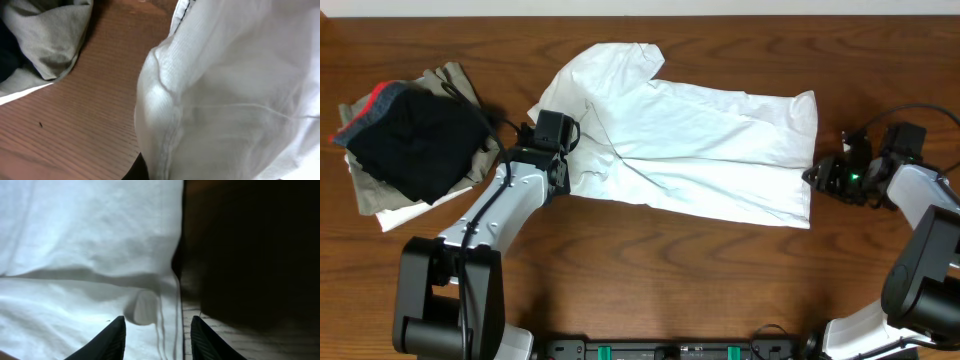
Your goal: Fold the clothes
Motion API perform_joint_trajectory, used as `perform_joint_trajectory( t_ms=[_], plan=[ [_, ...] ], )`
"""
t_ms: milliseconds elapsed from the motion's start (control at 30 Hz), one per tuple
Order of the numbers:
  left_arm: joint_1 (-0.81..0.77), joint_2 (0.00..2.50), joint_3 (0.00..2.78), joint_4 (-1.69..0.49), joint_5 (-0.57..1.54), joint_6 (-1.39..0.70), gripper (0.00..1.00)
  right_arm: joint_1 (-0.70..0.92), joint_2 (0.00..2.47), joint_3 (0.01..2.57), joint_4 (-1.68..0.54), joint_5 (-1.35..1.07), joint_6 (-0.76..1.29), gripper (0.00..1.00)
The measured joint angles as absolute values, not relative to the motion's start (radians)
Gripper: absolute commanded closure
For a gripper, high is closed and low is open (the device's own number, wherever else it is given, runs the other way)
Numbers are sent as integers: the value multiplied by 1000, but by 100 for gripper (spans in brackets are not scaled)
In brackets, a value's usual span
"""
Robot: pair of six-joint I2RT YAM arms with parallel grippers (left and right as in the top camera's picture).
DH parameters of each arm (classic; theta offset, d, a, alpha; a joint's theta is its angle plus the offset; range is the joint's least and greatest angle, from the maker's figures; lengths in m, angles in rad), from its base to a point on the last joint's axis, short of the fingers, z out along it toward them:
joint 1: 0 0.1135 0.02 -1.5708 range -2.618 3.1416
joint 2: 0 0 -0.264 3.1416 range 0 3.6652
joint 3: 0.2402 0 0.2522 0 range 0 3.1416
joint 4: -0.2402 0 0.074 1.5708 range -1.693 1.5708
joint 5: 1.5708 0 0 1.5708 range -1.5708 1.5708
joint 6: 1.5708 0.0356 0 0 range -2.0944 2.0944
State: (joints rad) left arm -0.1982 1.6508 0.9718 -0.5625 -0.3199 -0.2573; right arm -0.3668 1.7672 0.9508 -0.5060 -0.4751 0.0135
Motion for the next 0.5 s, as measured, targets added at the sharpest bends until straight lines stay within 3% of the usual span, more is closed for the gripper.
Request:
perform_joint_trajectory(
  t_ms=[233,300,333,367,400,500],
  plan=[
    [-198,1651,972,-568,-320,-257,93,-327,1764,898,-435,-438,14,58],
    [-198,1651,972,-570,-320,-257,93,-318,1762,890,-415,-437,12,65],
    [-198,1651,972,-571,-320,-257,93,-316,1762,886,-410,-437,10,73],
    [-198,1651,972,-573,-320,-257,93,-313,1762,883,-405,-437,6,89],
    [-198,1651,972,-574,-320,-257,93,-311,1762,879,-404,-435,8,96],
    [-198,1651,972,-582,-320,-257,93,-309,1763,866,-399,-421,15,99]
  ],
)
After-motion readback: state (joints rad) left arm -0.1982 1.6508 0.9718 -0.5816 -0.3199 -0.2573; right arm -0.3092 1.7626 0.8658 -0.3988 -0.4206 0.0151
